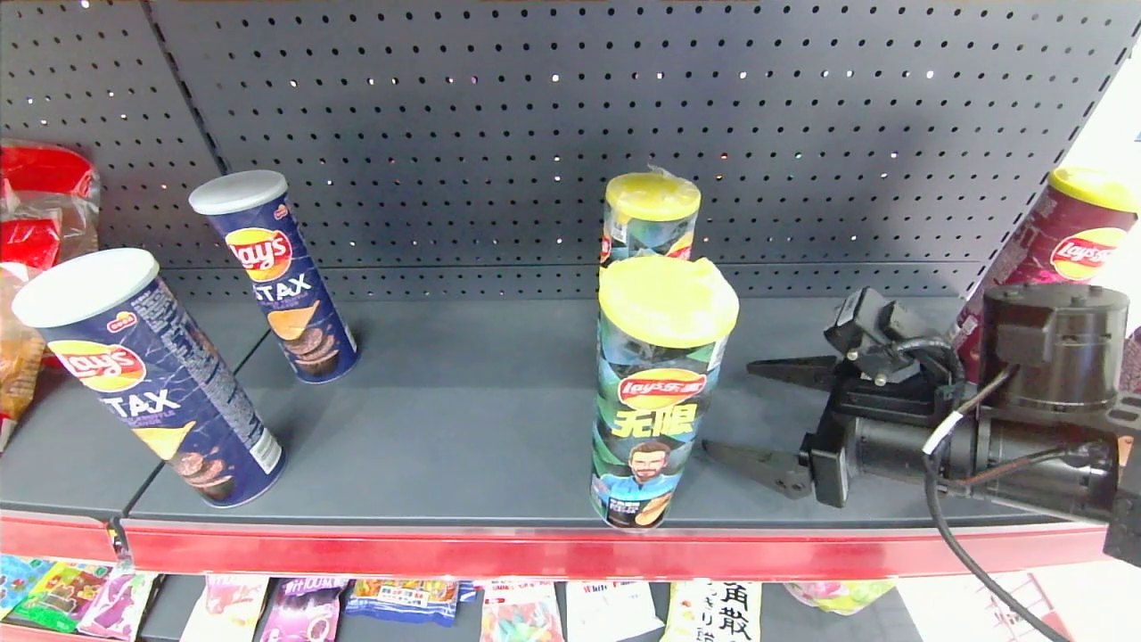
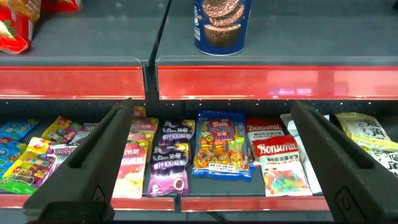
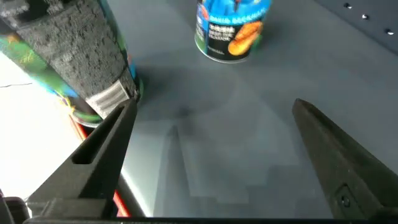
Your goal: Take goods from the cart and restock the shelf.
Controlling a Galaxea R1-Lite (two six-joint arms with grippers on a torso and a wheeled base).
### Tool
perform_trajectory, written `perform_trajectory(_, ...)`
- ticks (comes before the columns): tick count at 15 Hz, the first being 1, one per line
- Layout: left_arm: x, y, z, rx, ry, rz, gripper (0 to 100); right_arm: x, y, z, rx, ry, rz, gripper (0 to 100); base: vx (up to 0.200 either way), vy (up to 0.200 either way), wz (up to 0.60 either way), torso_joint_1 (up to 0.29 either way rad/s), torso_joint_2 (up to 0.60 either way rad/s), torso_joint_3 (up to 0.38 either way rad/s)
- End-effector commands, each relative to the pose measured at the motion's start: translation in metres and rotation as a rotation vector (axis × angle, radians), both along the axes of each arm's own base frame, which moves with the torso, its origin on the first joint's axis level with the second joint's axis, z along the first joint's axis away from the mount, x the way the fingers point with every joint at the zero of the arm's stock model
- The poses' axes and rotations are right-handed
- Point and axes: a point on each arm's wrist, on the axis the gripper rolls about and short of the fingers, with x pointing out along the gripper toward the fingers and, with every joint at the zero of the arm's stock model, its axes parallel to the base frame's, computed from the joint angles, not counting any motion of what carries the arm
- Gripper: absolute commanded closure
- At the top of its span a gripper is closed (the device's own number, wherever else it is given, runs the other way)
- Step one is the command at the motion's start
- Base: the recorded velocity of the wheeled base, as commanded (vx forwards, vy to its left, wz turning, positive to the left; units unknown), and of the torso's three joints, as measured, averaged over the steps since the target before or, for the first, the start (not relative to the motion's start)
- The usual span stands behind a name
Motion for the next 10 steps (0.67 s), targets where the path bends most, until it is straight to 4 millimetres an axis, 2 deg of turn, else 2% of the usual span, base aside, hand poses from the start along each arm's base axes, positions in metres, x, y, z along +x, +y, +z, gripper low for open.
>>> perform_trajectory(1, 0.0001, 0.0000, 0.0000, 0.000, 0.002, 0.000, 0, 0.0051, 0.0051, -0.0038, -0.009, 0.012, 0.007, 0, 0.000, 0.000, 0.00, 0.000, 0.00, 0.000)
perform_trajectory(10, 0.0001, 0.0000, 0.0000, 0.000, 0.002, 0.000, 0, 0.0098, 0.0114, -0.0100, -0.031, 0.026, -0.001, 0, 0.000, 0.000, 0.00, 0.000, 0.00, 0.000)
